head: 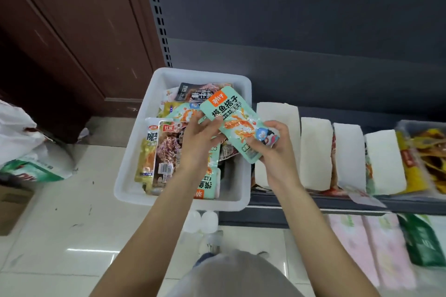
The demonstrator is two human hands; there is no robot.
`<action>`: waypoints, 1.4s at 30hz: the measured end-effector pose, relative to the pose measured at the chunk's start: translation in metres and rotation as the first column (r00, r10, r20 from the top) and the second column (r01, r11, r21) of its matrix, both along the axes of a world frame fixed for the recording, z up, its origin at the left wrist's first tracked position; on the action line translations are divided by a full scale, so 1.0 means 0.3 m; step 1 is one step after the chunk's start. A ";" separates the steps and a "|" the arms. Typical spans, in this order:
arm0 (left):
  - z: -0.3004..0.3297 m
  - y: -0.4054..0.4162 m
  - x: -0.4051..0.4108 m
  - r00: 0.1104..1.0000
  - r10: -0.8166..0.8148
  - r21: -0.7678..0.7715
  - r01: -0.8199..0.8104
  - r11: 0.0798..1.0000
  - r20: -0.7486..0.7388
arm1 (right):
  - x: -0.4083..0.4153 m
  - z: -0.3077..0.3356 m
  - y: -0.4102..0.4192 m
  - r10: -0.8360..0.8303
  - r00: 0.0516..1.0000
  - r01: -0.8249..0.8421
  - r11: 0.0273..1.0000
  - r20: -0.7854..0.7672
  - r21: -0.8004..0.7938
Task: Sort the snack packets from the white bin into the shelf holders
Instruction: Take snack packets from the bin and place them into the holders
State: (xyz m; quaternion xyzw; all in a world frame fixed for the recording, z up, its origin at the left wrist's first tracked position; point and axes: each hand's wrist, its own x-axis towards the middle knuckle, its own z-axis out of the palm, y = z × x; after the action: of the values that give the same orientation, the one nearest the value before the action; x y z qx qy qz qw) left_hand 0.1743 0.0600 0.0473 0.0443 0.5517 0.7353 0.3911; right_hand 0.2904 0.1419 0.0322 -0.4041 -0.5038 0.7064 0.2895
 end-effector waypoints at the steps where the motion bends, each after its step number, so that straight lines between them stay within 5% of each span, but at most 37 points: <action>1: 0.006 0.010 0.005 0.998 0.011 -0.022 -0.012 1.000 -0.055 | 0.013 0.002 0.001 0.007 1.000 -0.007 1.000 0.025 0.018; 4: 0.020 0.044 0.009 0.970 -0.036 -0.098 0.012 0.995 -0.239 | 0.066 0.001 0.035 0.003 0.992 -0.027 0.981 0.123 0.194; 7: 0.042 0.085 0.036 0.849 -0.173 -0.185 0.091 0.978 -0.500 | 0.152 0.046 0.096 -0.046 0.986 -0.028 0.902 0.162 0.430; 9: 0.070 0.122 0.081 0.649 -0.325 -0.237 0.222 0.946 -0.688 | 0.234 0.103 0.151 -0.025 0.976 -0.115 0.783 0.216 0.611; 11: 0.099 0.172 0.143 0.349 -0.460 -0.346 0.342 0.874 -0.816 | 0.328 0.161 0.207 0.027 0.930 -0.296 0.649 0.368 0.701; 13: 0.124 0.240 0.230 0.072 -0.467 -0.404 0.398 0.824 -0.881 | 0.432 0.191 0.262 0.018 0.859 -0.432 0.559 0.511 0.707; 14: 0.128 0.278 0.281 0.003 -0.424 -0.388 0.396 0.832 -0.906 | 0.488 0.196 0.289 -0.012 0.847 -0.446 0.528 0.532 0.722; 18: 0.104 0.427 0.525 0.035 -0.289 -0.265 0.309 0.914 -0.957 | 0.747 0.168 0.406 -0.273 0.853 -0.267 0.502 0.444 0.823; 21: 0.020 0.537 0.646 0.095 -0.384 -0.344 0.285 0.895 -0.919 | 0.949 0.119 0.488 -0.445 0.815 -0.088 0.539 0.372 0.838; 25: -0.131 0.658 0.728 -0.070 -0.626 -0.629 0.119 0.768 -0.777 | 1.081 0.026 0.554 -0.578 0.752 0.031 0.510 0.316 0.860; 30: -0.210 0.735 0.773 -0.296 -0.702 -0.711 -0.094 0.696 -0.648 | 1.073 -0.106 0.615 -0.655 0.683 -0.262 0.193 0.323 0.945; 33: -0.212 0.747 0.790 -0.387 -0.724 -0.735 -0.151 0.661 -0.571 | 1.054 -0.156 0.636 -0.581 0.733 -0.402 0.052 0.355 0.914; 37: -0.224 0.755 0.790 -0.445 -0.747 -0.775 -0.164 0.610 -0.493 | 1.059 -0.213 0.643 -0.377 0.771 -0.546 0.024 0.514 0.837; 42: -0.225 0.786 0.792 -0.489 -0.741 -0.793 -0.151 0.591 -0.459 | 1.110 -0.286 0.611 -0.187 0.642 -0.744 0.082 0.743 0.663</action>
State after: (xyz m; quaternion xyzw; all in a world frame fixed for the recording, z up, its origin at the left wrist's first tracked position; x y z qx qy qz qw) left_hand 0.4120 0.2957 -0.0203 0.6814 0.7316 -0.0215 0.0011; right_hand 0.6235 0.3251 -0.0535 -0.2194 -0.9686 0.0454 0.1081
